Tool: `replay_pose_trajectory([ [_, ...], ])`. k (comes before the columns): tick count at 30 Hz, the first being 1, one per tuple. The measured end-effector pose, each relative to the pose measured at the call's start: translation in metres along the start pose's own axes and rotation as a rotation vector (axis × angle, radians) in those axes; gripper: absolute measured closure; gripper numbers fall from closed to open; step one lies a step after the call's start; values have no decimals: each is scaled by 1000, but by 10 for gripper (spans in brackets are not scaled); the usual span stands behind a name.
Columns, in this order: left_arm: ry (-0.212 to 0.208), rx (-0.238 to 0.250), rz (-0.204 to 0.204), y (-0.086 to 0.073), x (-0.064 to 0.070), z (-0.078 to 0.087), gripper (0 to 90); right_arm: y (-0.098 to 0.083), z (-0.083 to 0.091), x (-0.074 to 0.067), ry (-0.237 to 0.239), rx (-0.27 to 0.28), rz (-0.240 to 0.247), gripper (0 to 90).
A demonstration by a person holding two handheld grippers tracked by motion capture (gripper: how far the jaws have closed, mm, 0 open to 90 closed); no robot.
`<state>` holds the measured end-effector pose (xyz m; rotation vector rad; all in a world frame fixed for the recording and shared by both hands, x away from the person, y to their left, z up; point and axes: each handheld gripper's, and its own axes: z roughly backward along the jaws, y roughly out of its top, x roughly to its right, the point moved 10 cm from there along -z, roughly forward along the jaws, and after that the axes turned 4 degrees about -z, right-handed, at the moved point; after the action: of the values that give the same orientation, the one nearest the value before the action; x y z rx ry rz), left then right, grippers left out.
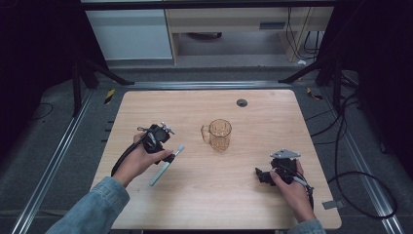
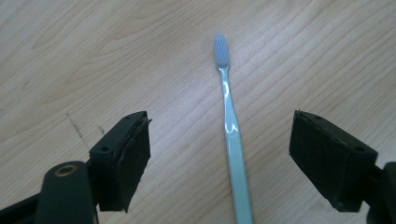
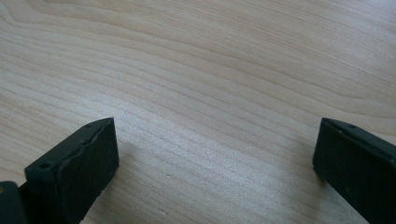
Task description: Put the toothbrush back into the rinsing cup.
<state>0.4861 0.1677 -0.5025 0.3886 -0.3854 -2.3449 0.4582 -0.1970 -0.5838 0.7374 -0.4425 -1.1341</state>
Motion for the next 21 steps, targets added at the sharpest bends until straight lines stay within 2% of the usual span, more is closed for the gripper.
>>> replay_pose_trajectory([
  [2, -9, -4, -5, 2, 3, -3, 227, 0, 0, 0, 1, 1, 0, 6],
  [4, 5, -5, -27, 10, 6, 0, 241, 0, 0, 0, -1, 1, -1, 6],
  [8, -22, -4, -24, 18, 8, 3, 286, 0, 0, 0, -2, -1, -1, 6],
  [10, -62, -15, -15, 21, 11, 3, 315, 0, 0, 0, -5, 0, -3, 6],
  [12, -66, -26, -23, 20, 12, 2, 335, 0, 0, 0, -3, 0, -3, 6],
  [14, -65, -73, -46, 16, 11, -5, 361, 0, 0, 0, -3, 0, -3, 6],
  [19, -84, -152, -46, 2, 9, -18, 411, 0, 0, 0, -3, 0, -3, 6],
  [21, -98, -153, -27, 1, 9, -21, 422, 0, 0, 0, -2, 1, -4, 6],
])
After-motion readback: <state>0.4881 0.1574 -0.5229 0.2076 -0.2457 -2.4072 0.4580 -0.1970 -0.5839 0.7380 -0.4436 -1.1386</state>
